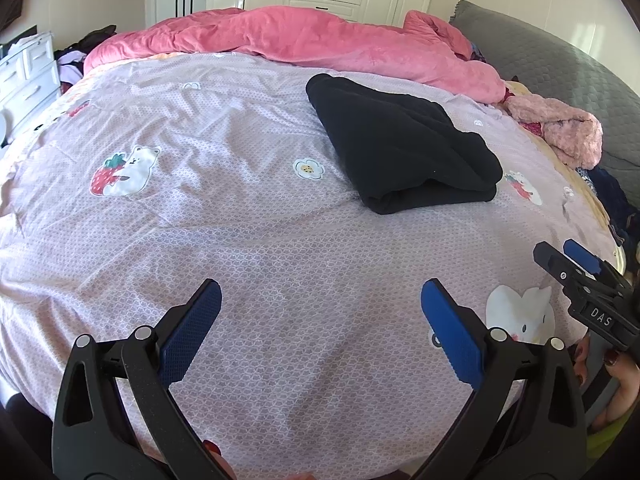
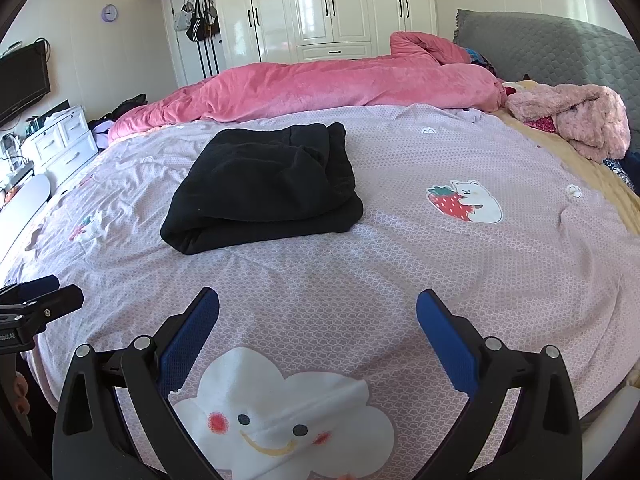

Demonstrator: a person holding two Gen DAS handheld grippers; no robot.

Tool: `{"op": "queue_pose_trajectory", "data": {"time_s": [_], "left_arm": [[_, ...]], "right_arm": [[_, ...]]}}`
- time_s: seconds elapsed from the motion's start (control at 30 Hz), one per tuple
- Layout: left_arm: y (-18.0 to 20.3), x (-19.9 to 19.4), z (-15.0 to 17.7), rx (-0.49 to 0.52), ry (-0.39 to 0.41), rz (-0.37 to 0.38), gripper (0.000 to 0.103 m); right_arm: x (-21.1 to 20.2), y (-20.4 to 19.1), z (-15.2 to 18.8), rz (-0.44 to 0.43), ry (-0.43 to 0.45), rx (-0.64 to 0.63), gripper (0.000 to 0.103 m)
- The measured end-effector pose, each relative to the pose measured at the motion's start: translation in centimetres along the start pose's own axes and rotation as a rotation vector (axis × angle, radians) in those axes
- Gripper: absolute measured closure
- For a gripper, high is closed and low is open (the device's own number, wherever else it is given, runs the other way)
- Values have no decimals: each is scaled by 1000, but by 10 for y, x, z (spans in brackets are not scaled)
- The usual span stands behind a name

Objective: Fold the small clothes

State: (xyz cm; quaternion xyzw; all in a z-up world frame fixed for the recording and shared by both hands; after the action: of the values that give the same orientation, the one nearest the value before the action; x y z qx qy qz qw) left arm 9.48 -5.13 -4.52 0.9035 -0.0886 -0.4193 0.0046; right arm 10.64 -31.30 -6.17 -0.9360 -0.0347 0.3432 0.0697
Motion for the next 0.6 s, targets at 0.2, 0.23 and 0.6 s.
{"op": "queue_pose_trajectory", "data": {"time_s": [0.2,0.23,0.6], "left_arm": [[0,0,1,-5,-2,7,9],[0,0,1,-4,-1,8,9],[1,-2,0,2,3,9,9]], "right_arm": [[0,0,0,1,-1,-1,4],[0,0,0,1,-1,-1,4],[0,2,1,14,-5,-5,4]]}}
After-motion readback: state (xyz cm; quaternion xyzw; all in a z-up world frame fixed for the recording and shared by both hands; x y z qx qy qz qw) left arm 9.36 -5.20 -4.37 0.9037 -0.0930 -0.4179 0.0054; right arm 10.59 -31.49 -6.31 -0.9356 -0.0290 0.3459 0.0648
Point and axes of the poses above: each gripper's, at about its wrist camera, not at the fingertips, and x roughly the way its jaws point, y to its right, z to its underside, the point moved 5 cm from there along x, roughly the way its jaws point, and after that the axes turned 4 degrees about x, right-handed, at the moved point
